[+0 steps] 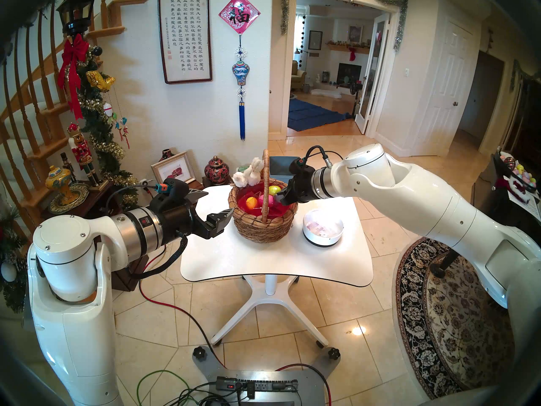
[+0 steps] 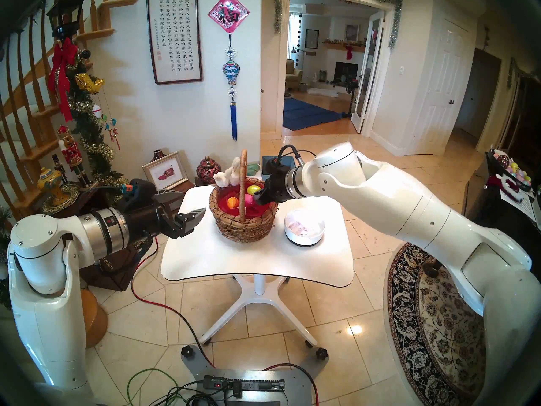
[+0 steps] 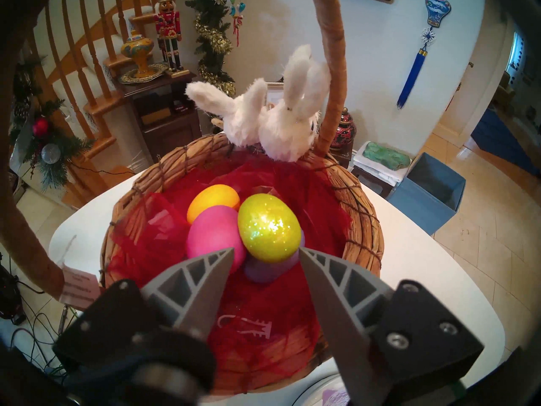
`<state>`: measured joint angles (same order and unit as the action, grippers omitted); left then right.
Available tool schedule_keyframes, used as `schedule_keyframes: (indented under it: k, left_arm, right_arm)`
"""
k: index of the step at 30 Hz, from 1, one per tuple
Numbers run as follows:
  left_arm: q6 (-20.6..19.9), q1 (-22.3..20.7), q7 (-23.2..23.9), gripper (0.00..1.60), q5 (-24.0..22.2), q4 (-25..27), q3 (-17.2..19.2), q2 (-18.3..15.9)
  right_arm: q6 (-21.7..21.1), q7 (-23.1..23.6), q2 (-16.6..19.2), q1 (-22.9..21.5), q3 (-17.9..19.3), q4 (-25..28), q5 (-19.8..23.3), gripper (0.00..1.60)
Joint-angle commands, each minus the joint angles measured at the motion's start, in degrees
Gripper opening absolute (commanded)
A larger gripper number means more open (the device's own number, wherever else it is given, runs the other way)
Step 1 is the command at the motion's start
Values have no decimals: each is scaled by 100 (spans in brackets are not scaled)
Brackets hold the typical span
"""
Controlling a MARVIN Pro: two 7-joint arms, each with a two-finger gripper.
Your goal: Put easter egg into basket
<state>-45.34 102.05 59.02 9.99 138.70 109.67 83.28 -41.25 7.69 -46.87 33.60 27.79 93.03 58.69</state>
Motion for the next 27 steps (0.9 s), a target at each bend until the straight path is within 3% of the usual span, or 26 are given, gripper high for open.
schedule_keyframes:
  k: [1, 27]
  left_arm:
    - [5, -21, -6, 160, 4, 29, -13, -3]
    - [5, -21, -6, 160, 4, 29, -13, -3]
  right_arm:
    - [43, -34, 10, -22, 71, 23, 25, 103]
    - [-47, -102, 187, -115, 135, 268, 44, 108]
